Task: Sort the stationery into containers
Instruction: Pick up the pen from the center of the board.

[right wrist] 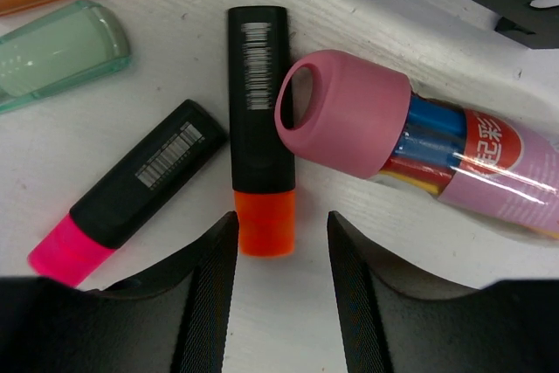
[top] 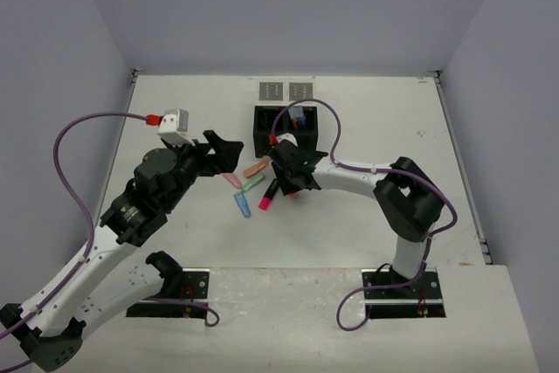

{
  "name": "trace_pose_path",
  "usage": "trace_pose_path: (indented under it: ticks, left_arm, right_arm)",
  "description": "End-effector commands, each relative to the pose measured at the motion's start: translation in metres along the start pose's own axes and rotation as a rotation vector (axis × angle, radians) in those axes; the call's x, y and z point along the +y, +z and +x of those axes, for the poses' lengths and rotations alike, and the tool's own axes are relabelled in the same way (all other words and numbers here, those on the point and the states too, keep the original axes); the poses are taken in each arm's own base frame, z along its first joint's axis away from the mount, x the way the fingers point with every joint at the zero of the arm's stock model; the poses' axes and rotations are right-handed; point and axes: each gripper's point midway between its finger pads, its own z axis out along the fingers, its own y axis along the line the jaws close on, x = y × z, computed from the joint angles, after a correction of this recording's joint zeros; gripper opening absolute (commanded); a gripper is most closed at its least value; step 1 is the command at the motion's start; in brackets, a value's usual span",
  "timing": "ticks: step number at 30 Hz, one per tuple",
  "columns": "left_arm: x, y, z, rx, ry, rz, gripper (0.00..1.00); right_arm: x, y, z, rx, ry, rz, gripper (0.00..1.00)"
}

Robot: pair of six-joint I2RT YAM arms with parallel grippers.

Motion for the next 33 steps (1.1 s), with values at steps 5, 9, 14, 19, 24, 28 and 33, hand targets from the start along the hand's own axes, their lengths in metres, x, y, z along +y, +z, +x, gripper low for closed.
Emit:
trace_pose_path:
  ticks: [5,9,14,19,24,28,33]
  left_arm:
    - [0.009,-0.017,0.026,0.104,0.057,0.014,1.00]
    - [0.012,-0.019,0.028,0.106,0.063,0.010,1.00]
    - [0.015,-0.020,0.030,0.111,0.065,0.001,1.00]
    - [0.016,-0.015,0.041,0.140,0.047,-0.004,1.00]
    - [0.016,0.000,0.061,0.186,-0.028,-0.012,1.00]
    - [-0.003,0.009,0.065,0.167,-0.180,0.067,1.00]
    - [-0.031,0.019,0.062,0.109,-0.376,0.221,0.98]
  right_arm:
    - [0.007,0.013,-0.005,0.040,-0.027,-0.032,0.43]
    - [0.013,0.020,-0.003,0.061,-0.039,-0.054,0.43]
    - [0.010,0.022,0.008,0.098,-0.025,-0.036,0.25]
    - [0.005,-0.003,0.014,0.068,0.004,-0.017,0.13]
    - [0.012,-0.055,0.007,-0.036,-0.015,-0.031,0.08]
    - [0.031,-0.106,-0.007,-0.215,-0.054,-0.151,0.00]
    - [0.047,-0.143,-0.020,-0.433,-0.063,-0.283,0.00]
